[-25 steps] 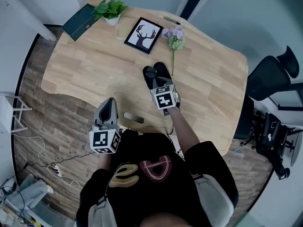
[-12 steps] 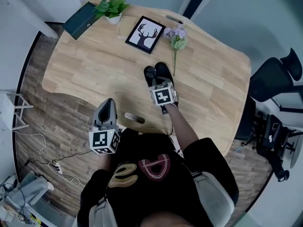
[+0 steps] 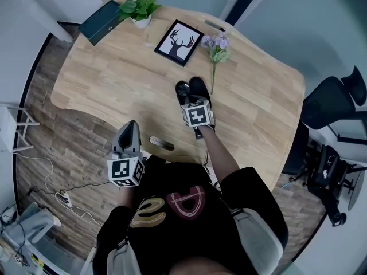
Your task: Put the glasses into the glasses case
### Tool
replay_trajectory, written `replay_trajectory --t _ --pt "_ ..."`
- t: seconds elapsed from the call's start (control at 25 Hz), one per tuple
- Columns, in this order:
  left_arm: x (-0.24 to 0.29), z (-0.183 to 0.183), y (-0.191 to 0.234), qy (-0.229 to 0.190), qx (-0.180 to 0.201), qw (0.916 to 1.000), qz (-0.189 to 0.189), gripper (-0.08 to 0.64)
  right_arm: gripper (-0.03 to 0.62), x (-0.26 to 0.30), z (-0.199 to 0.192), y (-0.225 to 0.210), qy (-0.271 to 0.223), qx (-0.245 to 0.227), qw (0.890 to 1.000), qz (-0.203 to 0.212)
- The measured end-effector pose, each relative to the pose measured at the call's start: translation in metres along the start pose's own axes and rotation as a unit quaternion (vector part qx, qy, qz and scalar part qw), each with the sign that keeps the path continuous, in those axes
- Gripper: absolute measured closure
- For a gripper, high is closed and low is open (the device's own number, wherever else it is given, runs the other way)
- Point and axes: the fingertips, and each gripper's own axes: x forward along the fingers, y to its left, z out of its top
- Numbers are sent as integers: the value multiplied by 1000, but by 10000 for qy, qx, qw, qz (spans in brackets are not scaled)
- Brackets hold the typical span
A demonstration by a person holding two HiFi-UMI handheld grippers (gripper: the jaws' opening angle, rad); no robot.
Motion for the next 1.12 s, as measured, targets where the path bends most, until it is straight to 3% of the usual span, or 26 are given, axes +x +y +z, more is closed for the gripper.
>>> replay_trajectory --t 0.32,0.88,1.12 --pt "0 0 -2 20 9 10000 12 543 574 6 -2 -2 93 209 9997 84" --pt "0 -2 -5 21 7 10000 5 542 571 7 -4 -1 54 155 9996 236" --pt "-1 -3 -5 50 7 10000 21 543 539 5 -4 -2 -25 234 9995 187"
